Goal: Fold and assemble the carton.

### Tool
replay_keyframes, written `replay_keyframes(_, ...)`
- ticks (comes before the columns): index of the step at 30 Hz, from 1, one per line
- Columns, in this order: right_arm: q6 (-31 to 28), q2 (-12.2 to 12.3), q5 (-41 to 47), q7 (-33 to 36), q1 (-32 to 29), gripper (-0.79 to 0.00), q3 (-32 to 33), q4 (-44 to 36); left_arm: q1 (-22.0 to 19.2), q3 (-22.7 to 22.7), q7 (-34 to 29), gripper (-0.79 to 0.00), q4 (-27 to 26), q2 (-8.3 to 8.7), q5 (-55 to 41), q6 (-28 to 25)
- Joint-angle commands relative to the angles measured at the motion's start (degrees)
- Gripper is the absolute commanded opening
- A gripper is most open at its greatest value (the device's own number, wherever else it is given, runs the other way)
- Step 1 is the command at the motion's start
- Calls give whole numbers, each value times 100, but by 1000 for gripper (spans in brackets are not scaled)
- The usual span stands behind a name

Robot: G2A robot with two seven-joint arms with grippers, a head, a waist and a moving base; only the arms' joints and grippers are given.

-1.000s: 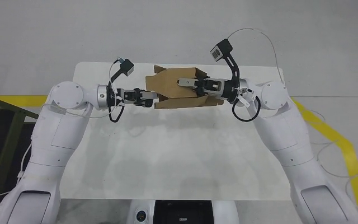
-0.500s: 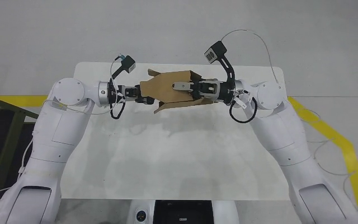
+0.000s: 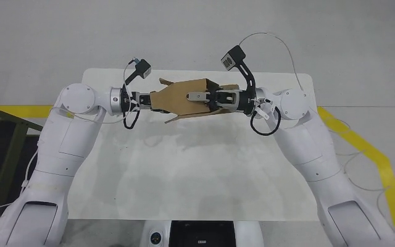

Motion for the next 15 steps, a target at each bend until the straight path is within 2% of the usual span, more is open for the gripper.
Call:
replay_keyframes(1,12,-4,8,17,9,-785,-1,11,-28,23,-4,0,28,-4,-8,-17)
replay_keyframes(9,27,-7,-28,-13,14,-785,42,80,-84,84,15,0,118,-15,-74,-44)
replay_keyframes(15,53,17,-86,-292,-65,-785,214,189,-83,61,41,0,159,-5,-101,-96)
